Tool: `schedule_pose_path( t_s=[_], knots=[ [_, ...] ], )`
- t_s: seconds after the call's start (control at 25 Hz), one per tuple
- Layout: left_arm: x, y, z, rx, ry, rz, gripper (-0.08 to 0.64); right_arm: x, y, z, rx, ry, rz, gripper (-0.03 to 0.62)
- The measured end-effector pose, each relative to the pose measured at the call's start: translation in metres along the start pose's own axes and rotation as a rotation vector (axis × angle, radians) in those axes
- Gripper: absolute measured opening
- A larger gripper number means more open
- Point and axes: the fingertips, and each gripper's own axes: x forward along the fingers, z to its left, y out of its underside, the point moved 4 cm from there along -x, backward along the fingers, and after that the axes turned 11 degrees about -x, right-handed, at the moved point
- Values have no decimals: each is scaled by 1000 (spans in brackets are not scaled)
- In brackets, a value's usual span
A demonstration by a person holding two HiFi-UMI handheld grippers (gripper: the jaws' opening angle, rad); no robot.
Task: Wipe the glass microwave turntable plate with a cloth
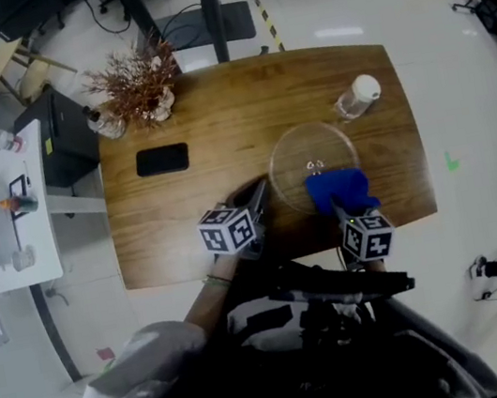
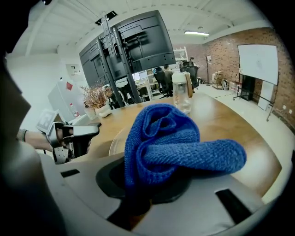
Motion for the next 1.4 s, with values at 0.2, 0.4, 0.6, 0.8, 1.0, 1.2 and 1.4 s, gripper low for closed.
schedule_pose_path(
  t_s=[0.2,0.4,0.6,0.8,1.0,1.2,1.4],
  knots=[
    [5,6,-5,15,9,24,3,-19,24,18,36,-32,16,86],
    [9,11,-10,26,18,44,3,-27,25,25,8,-65,9,86],
    [12,12,-14,34,25,54,3,-6,-36,-23,-80,26,-77,86],
    [13,16,-18,43,37,65,3,31,-91,-77,-105,152,-120,86],
    [10,15,-20,43,36,61,3,51,-85,-100,-58,222,-55,86],
    [8,11,-13,34,27,47,3,35,-46,-74,-24,150,-59,86],
    [11,12,-11,22,27,49,3,2,-7,-41,13,104,-48,86]
  ],
)
